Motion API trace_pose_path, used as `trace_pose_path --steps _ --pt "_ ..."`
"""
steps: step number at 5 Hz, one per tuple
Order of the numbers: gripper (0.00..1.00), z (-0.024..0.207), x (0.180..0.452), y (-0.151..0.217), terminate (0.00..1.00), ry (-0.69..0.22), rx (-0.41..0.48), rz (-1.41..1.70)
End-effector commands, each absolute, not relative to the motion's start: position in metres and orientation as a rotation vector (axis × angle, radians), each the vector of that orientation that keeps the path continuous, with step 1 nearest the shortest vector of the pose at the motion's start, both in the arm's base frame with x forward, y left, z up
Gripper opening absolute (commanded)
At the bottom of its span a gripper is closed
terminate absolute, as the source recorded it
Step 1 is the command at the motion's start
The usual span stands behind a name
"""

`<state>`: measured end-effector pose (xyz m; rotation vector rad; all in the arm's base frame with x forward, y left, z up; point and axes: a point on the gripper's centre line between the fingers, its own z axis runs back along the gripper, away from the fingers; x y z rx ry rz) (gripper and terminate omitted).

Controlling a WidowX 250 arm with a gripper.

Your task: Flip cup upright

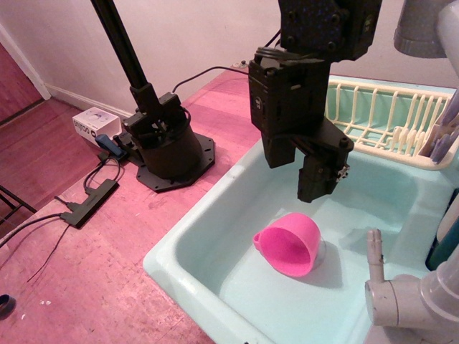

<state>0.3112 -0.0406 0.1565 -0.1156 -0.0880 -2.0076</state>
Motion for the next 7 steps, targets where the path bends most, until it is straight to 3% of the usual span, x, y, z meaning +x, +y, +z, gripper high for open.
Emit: trace_pose_path --steps 1,2,4,5,7 --pt "1.0 0.157 0.311 -0.041 0.0 -0.088 -0.116 -2.008" --pt "1.0 0.158 0.325 -0.048 0.0 -0.082 -0.104 -2.215" --pt "1.0 0.155 0.342 -0.078 0.0 -0.177 -0.09 -2.44" --pt "1.0 0.153 0.336 -0.089 0.0 -0.205 -0.112 -2.492" --pt "1.0 0.132 0.297 -0.086 0.0 -0.234 -0.161 -2.473"
